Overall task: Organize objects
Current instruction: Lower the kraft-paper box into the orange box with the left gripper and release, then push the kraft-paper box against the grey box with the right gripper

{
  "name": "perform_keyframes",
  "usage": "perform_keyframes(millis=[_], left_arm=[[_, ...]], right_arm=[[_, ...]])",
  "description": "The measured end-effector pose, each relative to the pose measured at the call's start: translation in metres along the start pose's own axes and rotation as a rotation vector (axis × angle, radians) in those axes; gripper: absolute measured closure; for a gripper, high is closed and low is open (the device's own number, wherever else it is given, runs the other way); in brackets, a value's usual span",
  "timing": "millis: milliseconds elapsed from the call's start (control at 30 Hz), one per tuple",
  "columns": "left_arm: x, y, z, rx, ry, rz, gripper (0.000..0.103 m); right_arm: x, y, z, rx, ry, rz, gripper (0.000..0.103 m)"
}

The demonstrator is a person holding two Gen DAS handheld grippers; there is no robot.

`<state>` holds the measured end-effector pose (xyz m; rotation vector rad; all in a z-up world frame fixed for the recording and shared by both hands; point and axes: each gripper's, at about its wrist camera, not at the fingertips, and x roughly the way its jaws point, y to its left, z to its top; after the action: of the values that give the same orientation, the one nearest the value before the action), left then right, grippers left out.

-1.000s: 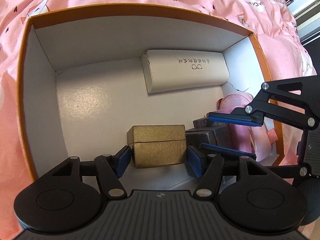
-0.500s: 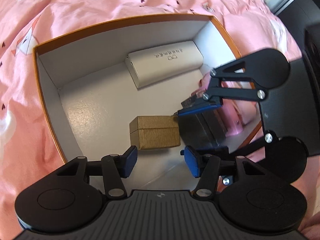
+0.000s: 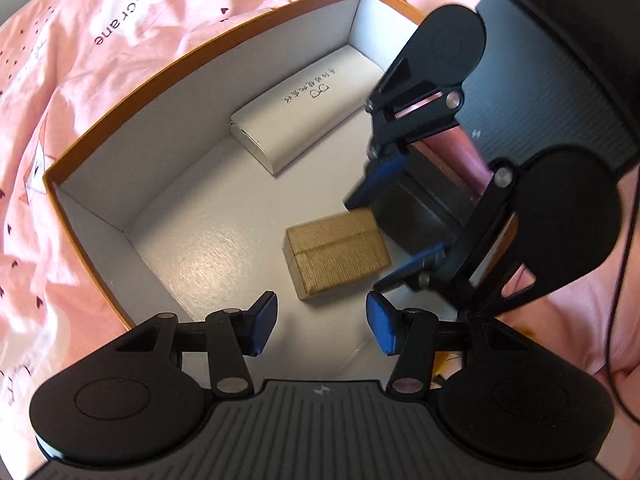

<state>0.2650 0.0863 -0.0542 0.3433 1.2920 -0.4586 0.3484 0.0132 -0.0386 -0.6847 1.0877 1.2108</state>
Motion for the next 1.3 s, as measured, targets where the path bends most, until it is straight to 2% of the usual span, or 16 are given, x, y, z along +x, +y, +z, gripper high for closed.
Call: perform_keyframes(millis=[167,300,433,567,633,833,900,967,1000,1033,1167,1233,1300], left_arm=[[0.012,-0.002,0.005,0.050,0.013,0.025,0.045],[0.021,0.000,0.011,0.053,0.007,0.024,0.047],[0.030,0.003,0.018,0.048,0.008,0.025,0.057],[0.035,0.005,0.019,0.040,-0.002,0.026,0.063],[0.036,0.006,0.018,0.037,-0.009,0.022,0.063],[0.040,0.006,0.015,0.034,-0.017,0.012,0.066],[0.040,0.005,0.014,0.032,-0.026,0.005,0.070],[0.040,0.005,0.013,0.022,-0.036,0.000,0.074],[0.039,0.005,0.013,0.014,-0.039,-0.002,0.075],[0.039,0.006,0.013,0.008,-0.044,-0.011,0.079],[0.032,0.008,0.010,-0.013,-0.058,-0.035,0.080],[0.027,0.009,0.008,-0.030,-0.048,-0.063,0.081],[0.022,0.009,0.004,-0.040,-0.045,-0.080,0.082]], right_arm=[[-0.003,-0.022,0.003,0.045,0.002,0.009,0.059],[-0.003,-0.034,0.007,0.026,0.014,0.037,0.059],[-0.005,-0.040,0.009,-0.016,0.016,-0.001,0.059],[-0.014,-0.036,0.004,-0.049,0.002,-0.053,0.044],[-0.016,-0.034,0.000,-0.046,0.012,-0.089,0.046],[-0.009,-0.030,-0.008,-0.019,0.036,-0.121,0.055],[-0.003,-0.032,-0.008,-0.006,0.043,-0.132,0.069],[0.000,-0.031,-0.010,0.027,0.035,-0.134,0.076],[0.002,-0.021,-0.008,0.046,0.027,-0.142,0.077],[0.003,-0.007,-0.006,0.065,0.012,-0.150,0.077],[-0.009,-0.019,-0.005,0.167,-0.055,-0.104,0.077],[-0.015,-0.024,-0.004,0.216,-0.058,-0.070,0.079],[-0.021,-0.027,-0.002,0.262,-0.051,-0.037,0.085]])
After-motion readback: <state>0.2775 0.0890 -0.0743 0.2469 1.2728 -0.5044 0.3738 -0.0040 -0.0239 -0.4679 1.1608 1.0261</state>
